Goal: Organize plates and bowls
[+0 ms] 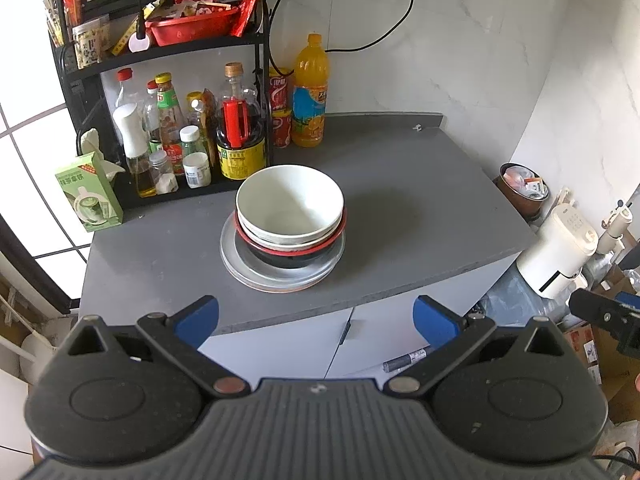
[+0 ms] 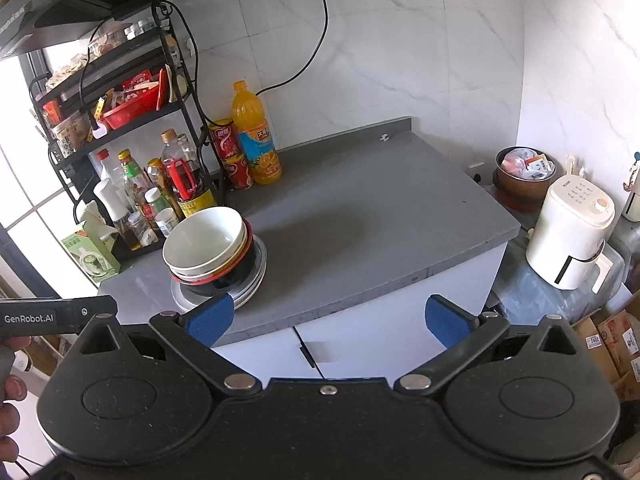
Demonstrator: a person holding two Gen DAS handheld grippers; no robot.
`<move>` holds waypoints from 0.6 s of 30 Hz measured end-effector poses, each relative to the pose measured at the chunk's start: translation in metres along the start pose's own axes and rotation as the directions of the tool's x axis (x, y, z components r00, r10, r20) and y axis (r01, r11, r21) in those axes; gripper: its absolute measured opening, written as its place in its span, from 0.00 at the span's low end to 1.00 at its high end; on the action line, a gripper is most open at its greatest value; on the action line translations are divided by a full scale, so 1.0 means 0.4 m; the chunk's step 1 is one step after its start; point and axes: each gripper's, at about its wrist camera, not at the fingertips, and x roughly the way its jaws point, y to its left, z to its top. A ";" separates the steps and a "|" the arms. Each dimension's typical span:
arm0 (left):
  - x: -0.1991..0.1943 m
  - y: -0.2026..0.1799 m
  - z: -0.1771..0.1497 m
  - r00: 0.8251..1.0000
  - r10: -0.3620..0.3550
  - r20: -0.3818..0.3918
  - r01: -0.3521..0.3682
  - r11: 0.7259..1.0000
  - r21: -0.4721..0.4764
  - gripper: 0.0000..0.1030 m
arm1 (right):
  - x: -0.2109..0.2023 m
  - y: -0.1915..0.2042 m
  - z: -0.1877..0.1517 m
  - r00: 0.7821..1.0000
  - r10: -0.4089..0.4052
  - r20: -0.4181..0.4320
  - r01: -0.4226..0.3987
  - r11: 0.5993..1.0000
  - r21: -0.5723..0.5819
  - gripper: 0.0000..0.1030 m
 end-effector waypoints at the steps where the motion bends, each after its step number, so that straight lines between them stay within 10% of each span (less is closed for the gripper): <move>1: 0.001 0.002 -0.001 1.000 0.000 0.001 0.000 1.000 0.001 0.99 | 0.001 0.001 -0.001 1.000 -0.004 0.001 0.004 1.000 -0.002 1.00; 18: 0.003 0.007 -0.006 1.000 0.003 -0.002 -0.003 1.000 -0.006 0.99 | 0.002 0.002 -0.001 1.000 -0.013 0.005 0.013 1.000 -0.010 1.00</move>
